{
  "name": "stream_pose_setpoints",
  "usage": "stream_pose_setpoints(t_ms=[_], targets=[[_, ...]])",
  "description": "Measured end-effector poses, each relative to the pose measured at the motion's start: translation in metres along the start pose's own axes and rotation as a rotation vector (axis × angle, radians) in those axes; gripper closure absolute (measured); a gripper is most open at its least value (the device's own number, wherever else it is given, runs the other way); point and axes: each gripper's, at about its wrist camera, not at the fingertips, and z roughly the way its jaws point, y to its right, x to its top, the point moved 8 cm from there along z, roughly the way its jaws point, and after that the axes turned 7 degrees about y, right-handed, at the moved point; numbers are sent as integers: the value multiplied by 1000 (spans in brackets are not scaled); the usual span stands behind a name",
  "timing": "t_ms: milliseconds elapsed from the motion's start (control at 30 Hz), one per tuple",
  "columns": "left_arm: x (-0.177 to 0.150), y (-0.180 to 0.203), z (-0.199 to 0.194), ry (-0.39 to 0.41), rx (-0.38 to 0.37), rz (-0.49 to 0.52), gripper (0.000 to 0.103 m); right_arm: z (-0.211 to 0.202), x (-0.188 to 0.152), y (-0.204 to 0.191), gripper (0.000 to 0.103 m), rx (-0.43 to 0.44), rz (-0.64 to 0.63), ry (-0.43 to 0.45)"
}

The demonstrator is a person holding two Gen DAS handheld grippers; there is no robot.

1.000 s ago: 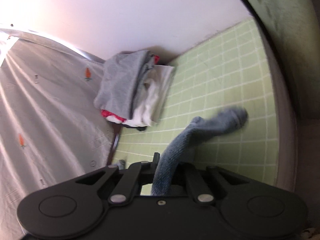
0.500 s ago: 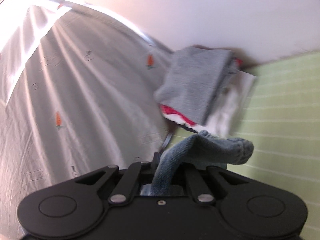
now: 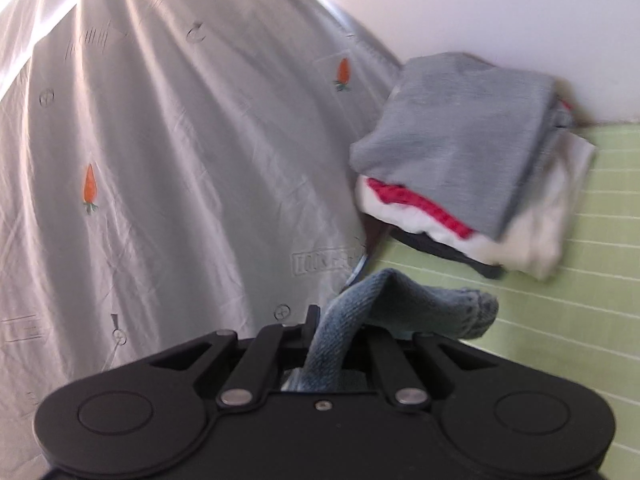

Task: Fold clothes
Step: 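Fold the hems onto the waistband with the right gripper while the left gripper holds the waistband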

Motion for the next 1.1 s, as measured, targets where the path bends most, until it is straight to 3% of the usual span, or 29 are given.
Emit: stream_pose_setpoints(t_ms=[133,200,267,300,333,367,400,433,500,700,800,867,967,1033,1100], targets=[[-2,19,55,26,41,-10,84,89,-27,-52,99,-24,-80,-72],[-8,29,88,21,107,57,73,149,-56,-81,97,-5,-169,-145],[-17,42,112,2,233,226,67,200,-92,-108,71,50,-353,-210],[-23,50,118,-1,265,314,64,219,-108,-116,43,37,-445,-245],[-27,55,118,9,264,362,60,230,-121,-120,39,13,-521,-252],[-32,59,119,19,262,410,48,232,-128,-121,38,9,-569,-240],[-36,64,119,30,260,458,39,230,-131,-117,31,3,-590,-235],[-40,67,119,36,263,498,38,227,-134,-112,20,-3,-610,-230],[-43,66,119,29,289,537,38,216,-135,-86,15,-62,-621,-218],[-65,69,117,-9,304,635,38,194,-138,14,16,-290,-553,-289],[-85,80,114,-35,287,711,37,189,-144,35,20,-304,-519,-309],[-100,86,112,-54,267,757,37,189,-151,33,24,-289,-562,-323],[-134,93,108,-117,222,817,37,190,-161,24,47,-262,-687,-303],[-163,97,103,-165,187,872,37,190,-166,17,78,-216,-741,-297],[-196,101,95,-211,146,960,36,188,-167,13,91,-176,-771,-316]])
